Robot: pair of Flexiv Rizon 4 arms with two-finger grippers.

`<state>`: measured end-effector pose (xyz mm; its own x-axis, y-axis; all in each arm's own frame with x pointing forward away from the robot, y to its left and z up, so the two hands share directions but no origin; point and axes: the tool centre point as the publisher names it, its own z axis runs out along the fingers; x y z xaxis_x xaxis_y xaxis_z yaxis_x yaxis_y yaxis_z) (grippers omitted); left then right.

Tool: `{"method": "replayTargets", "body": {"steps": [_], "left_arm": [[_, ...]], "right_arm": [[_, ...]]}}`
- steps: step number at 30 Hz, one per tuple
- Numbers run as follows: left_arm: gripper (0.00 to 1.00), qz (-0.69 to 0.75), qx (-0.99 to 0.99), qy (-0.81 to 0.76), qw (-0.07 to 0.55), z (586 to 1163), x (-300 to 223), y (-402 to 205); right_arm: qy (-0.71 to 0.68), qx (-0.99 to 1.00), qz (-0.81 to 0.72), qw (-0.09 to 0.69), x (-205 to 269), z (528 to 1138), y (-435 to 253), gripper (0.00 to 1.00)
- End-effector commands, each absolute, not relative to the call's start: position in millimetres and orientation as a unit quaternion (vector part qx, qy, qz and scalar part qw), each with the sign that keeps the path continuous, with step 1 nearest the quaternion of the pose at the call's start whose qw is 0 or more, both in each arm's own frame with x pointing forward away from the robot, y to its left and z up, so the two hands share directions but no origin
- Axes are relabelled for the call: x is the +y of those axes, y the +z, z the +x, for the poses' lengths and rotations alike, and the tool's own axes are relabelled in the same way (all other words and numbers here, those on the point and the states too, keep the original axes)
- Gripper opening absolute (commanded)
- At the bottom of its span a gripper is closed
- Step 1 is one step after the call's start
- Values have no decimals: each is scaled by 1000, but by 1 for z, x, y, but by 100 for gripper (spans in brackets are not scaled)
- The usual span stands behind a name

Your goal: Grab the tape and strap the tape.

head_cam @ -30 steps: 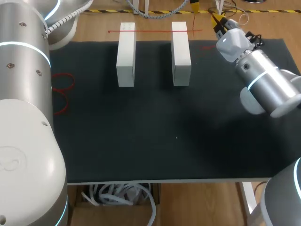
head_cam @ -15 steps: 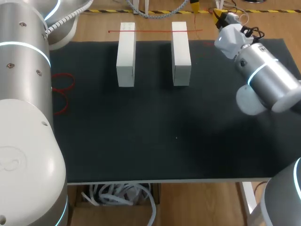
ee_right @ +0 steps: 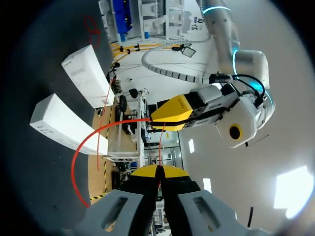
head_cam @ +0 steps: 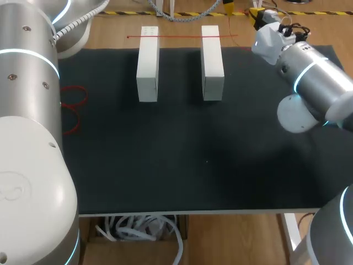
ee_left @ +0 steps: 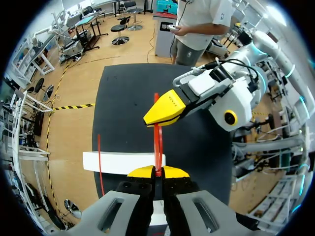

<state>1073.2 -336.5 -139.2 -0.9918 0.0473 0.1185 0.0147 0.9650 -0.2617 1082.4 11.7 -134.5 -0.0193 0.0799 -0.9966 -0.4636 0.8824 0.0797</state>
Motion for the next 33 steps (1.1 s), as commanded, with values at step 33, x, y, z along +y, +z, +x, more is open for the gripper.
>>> {"method": "replayTargets", "body": {"steps": [33], "left_arm": [[0,-15,-990,128,64,1074,-337,-137]], "right_arm": [[181,721,-200,639,5,1081,-133,0]]}}
